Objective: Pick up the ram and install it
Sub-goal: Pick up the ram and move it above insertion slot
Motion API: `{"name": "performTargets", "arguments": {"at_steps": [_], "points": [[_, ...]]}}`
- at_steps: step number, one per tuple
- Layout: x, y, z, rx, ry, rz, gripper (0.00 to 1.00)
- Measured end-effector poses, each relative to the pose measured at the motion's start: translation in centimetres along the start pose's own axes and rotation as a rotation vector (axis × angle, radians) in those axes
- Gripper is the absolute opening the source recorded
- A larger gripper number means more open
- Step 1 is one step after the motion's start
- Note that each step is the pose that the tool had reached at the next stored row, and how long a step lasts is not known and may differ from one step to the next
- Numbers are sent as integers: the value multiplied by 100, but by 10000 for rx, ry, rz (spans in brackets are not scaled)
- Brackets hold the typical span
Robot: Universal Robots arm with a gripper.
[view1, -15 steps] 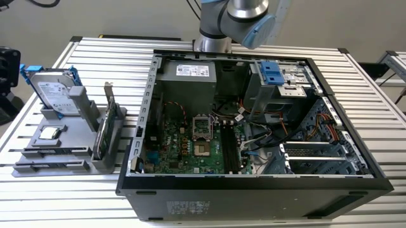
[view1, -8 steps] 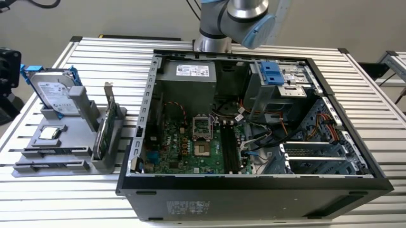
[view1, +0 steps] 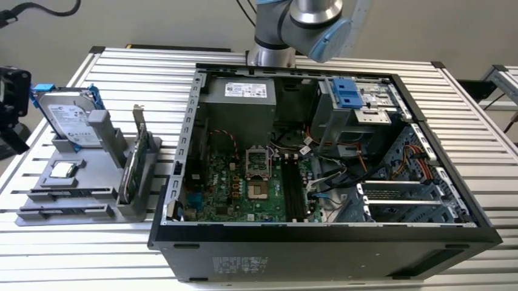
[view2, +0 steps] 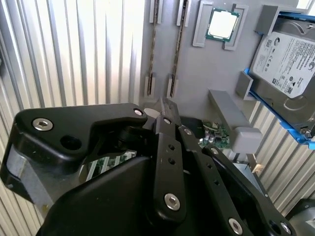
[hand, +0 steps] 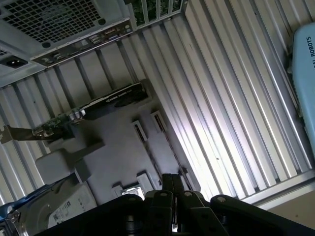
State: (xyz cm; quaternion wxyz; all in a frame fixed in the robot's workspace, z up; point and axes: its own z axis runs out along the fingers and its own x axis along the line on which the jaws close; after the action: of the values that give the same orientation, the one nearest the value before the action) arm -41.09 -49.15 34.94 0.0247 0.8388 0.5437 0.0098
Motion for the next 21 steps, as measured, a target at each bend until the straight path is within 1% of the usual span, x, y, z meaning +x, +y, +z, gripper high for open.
{"name": "performTargets", "arguments": {"at_steps": [3,13,21], "points": [[1,0,27,-8,3,0,0],[3,2,86,-43,25,1,0],[9,10,135,-46,27,1,0]]}}
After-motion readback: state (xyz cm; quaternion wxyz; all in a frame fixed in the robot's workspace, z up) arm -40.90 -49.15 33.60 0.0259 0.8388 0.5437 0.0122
